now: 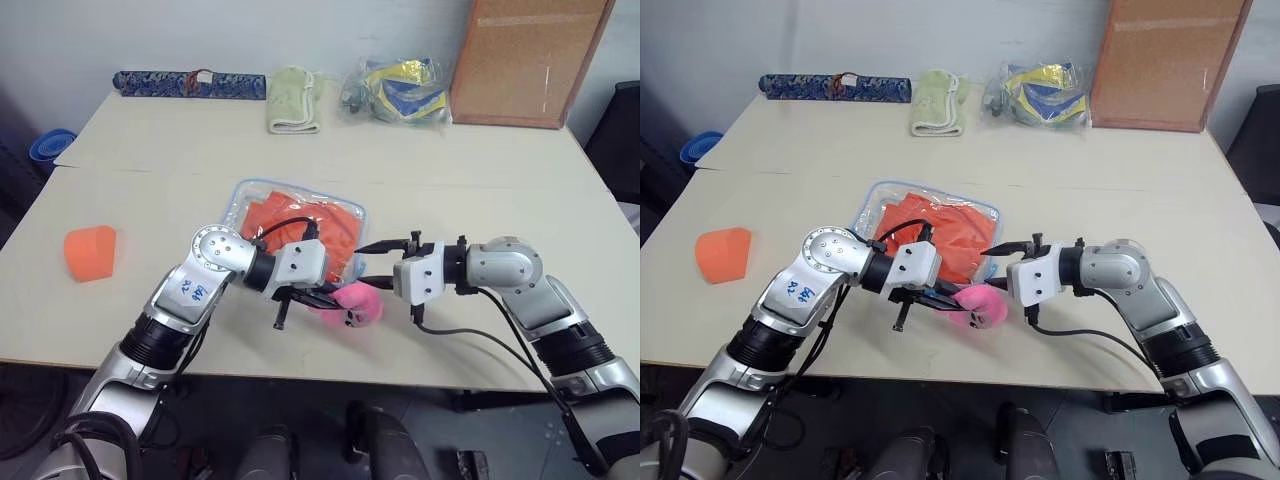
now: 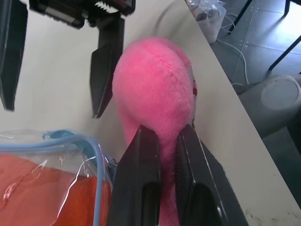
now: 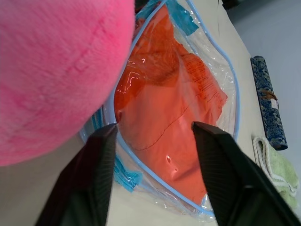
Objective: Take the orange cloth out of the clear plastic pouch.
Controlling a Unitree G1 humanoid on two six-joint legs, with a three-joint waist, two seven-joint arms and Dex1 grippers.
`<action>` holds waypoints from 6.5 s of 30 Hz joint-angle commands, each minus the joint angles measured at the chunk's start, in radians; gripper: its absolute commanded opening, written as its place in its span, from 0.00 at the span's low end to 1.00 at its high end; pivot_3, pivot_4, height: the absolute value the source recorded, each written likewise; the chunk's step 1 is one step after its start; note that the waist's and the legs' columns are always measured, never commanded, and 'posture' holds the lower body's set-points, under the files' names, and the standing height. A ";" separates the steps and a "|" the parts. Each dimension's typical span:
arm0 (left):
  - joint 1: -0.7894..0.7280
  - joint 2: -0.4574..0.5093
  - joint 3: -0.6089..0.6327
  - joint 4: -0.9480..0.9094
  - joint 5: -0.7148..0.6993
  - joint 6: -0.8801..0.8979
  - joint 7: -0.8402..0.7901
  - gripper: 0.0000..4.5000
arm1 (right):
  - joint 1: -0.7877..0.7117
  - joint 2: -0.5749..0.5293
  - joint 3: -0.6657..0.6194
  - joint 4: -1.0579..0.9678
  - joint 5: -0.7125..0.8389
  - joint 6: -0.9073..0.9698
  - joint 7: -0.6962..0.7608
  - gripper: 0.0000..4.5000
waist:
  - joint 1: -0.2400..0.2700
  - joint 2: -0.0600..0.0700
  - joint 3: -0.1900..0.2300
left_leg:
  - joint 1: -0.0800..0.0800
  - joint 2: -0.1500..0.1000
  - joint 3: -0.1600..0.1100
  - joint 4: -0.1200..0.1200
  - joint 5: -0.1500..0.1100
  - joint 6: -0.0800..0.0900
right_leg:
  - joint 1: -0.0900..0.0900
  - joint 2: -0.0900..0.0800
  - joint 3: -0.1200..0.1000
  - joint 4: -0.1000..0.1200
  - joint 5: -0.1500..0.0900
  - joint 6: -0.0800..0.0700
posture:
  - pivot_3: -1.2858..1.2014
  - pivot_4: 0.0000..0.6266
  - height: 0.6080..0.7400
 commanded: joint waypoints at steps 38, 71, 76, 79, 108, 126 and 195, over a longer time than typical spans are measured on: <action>0.055 0.106 0.114 -0.041 -0.055 0.034 0.016 0.01 | -0.060 -0.019 0.013 0.150 -0.089 -0.156 0.046 0.01 | -0.010 0.001 0.001 | 0.000 0.000 0.000 0.000 0.000 0.000 | 0.000 -0.001 0.000 0.000 0.000 0.000 | 0.52 0.24 1.00; 0.142 0.351 0.376 0.224 -0.156 0.076 0.047 0.01 | 0.174 -0.305 -0.103 0.077 0.083 -0.364 0.033 0.01 | -0.023 0.002 0.001 | 0.001 0.001 0.001 -0.002 0.000 -0.001 | 0.000 -0.001 0.000 -0.001 0.000 0.000 | 0.52 0.24 1.00; 0.144 0.310 0.375 0.217 -0.147 0.136 0.104 0.31 | 0.203 -0.304 -0.118 0.014 0.132 -0.224 0.060 0.24 | -0.022 0.002 0.001 | 0.001 0.001 0.000 -0.002 0.000 -0.001 | 0.000 -0.001 0.000 -0.001 0.000 0.000 | 0.52 0.24 1.00; 0.156 0.318 0.385 0.215 -0.152 0.156 0.113 0.51 | 0.241 -0.314 -0.151 -0.031 0.137 -0.171 0.047 0.47 | -0.021 0.002 0.001 | 0.001 0.001 0.000 -0.002 0.000 -0.001 | 0.000 -0.001 0.000 -0.001 0.000 0.000 | 0.52 0.24 1.00; -0.049 0.305 0.098 0.058 0.122 -0.455 -0.025 0.93 | 0.633 -0.241 -0.515 -0.943 0.906 1.067 -0.360 0.99 | 0.000 0.001 0.001 | 0.002 0.001 0.005 -0.002 -0.002 -0.001 | -0.001 0.002 0.003 -0.001 0.001 0.000 | 0.52 0.24 1.00; -0.046 0.190 0.063 0.206 0.284 -0.577 0.136 0.93 | 0.669 -0.182 -0.509 -0.973 0.825 1.074 -0.371 0.99 | 0.004 0.001 0.001 | 0.001 -0.001 0.003 -0.002 -0.003 0.003 | 0.000 0.001 0.002 -0.002 0.001 0.001 | 0.52 0.24 1.00; -0.066 -0.133 0.087 -0.094 -0.081 0.508 0.416 0.00 | 0.373 0.000 -0.123 -0.433 -0.121 0.723 -0.414 0.79 | 0.000 0.001 0.000 | 0.001 -0.002 0.001 -0.001 0.000 0.000 | 0.000 0.001 0.002 -0.001 0.001 0.002 | 0.52 0.24 1.00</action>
